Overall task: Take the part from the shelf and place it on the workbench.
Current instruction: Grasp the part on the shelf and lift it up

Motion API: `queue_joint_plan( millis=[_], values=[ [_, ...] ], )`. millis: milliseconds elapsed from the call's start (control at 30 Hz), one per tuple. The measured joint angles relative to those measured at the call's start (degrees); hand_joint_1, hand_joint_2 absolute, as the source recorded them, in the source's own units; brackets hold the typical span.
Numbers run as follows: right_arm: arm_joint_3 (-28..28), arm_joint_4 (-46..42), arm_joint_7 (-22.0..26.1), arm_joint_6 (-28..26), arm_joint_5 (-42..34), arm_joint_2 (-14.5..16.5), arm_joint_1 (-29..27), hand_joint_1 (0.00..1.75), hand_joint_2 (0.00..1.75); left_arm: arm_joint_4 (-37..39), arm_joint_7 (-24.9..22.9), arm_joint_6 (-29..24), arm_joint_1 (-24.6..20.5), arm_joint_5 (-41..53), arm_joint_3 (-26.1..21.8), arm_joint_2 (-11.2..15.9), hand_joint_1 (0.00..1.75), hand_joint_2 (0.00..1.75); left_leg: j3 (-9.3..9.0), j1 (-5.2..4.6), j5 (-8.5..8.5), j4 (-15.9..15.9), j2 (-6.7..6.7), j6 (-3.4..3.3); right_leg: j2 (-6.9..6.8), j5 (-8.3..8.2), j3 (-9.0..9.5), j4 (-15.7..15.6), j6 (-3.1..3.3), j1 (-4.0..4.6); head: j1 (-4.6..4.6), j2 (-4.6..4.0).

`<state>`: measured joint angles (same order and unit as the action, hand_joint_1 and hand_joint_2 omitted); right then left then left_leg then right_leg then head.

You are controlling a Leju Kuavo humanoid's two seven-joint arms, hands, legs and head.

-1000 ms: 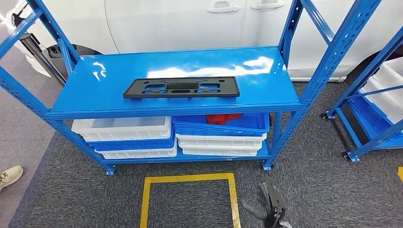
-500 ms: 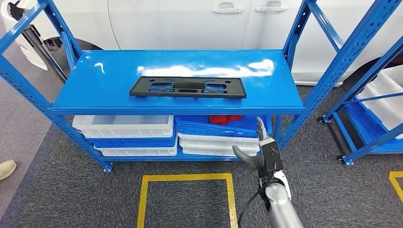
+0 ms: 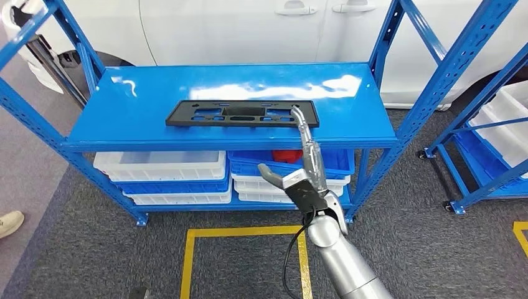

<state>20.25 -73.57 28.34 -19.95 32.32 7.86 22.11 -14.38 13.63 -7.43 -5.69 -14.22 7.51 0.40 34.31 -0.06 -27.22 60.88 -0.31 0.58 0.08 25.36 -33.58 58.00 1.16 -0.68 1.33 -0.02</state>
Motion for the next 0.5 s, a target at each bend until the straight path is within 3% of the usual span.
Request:
queue_joint_plan(
  millis=[100, 133, 167, 200, 267, 333, 433, 500],
  values=[
    [3.53, 1.99, -1.11, -2.00, 4.39, 1.17, 1.91, 0.00, 1.75, 0.26, -0.03, -0.32, -0.50, 0.17, 0.31, -0.05, 0.00, 0.00, 5.33, 0.68, -4.71, 10.73, 0.02, 1.07, -0.13, -0.04, 0.14, -0.15, 0.23, -0.12, 0.00, 0.00],
    [4.53, 2.93, -1.47, -2.51, 5.65, 1.50, 2.36, 0.00, 1.75, 0.37, -0.05, -0.40, -0.56, 0.23, 0.42, -0.05, 0.00, 0.00, 6.67, 0.91, -5.15, 13.12, 0.03, 1.33, -0.15, -0.02, 0.16, -0.13, 0.21, -0.15, 0.00, 0.00],
    [5.47, 3.87, -1.84, -2.99, 6.80, 1.83, 2.77, 0.00, 1.75, 0.44, -0.05, -0.46, -0.59, 0.31, 0.51, -0.05, 0.00, 0.00, 6.95, 1.13, -4.42, 13.31, 0.04, 1.55, -0.15, 0.02, 0.19, -0.10, 0.14, -0.20, 0.00, 0.00],
    [6.35, 4.82, -2.22, -3.46, 7.88, 2.17, 3.21, 0.00, 1.75, 0.49, -0.06, -0.50, -0.62, 0.40, 0.61, -0.05, 0.00, 0.00, 6.09, 1.34, -2.70, 11.21, 0.05, 1.72, -0.13, 0.11, 0.27, -0.03, 0.02, -0.31, 0.00, 0.00],
    [8.06, 6.78, -3.03, -4.44, 10.09, 2.93, 4.36, 0.00, 1.75, 0.53, -0.06, -0.58, -0.79, 0.58, 0.80, -0.07, 0.00, 0.00, 2.26, 1.63, 1.20, 3.15, 0.04, 2.01, -0.05, 0.40, 0.43, 0.22, -0.52, -0.47, 0.00, 0.00],
    [9.86, 8.92, -4.14, -5.42, 12.49, 3.69, 5.77, 0.00, 1.75, 0.61, -0.05, -0.62, -1.09, 0.72, 0.97, -0.11, 0.00, 0.00, -0.08, 1.49, 2.64, -1.91, -0.13, 1.53, 0.08, 0.53, 0.29, 0.47, -1.28, -0.38, -0.01, 0.01],
    [12.53, 12.09, -6.30, -6.60, 16.01, 4.53, 7.47, 0.00, 1.75, 0.78, -0.04, -0.65, -1.25, 0.82, 1.19, -0.15, 0.00, 0.00, -0.04, 1.24, 2.65, -2.50, -0.26, 0.08, 0.13, 0.43, 0.15, 0.32, -2.38, -0.32, -0.01, 0.00],
    [13.91, 14.14, -8.01, -7.15, 18.15, 4.97, 8.58, 0.00, 1.75, 0.82, -0.02, -0.71, -1.34, 0.95, 1.24, -0.17, 0.00, 0.00, -0.03, 1.29, 2.90, -2.76, -0.24, -0.76, 0.04, 1.95, -0.80, 2.41, -2.83, -0.42, -0.02, 0.00]
  ],
)
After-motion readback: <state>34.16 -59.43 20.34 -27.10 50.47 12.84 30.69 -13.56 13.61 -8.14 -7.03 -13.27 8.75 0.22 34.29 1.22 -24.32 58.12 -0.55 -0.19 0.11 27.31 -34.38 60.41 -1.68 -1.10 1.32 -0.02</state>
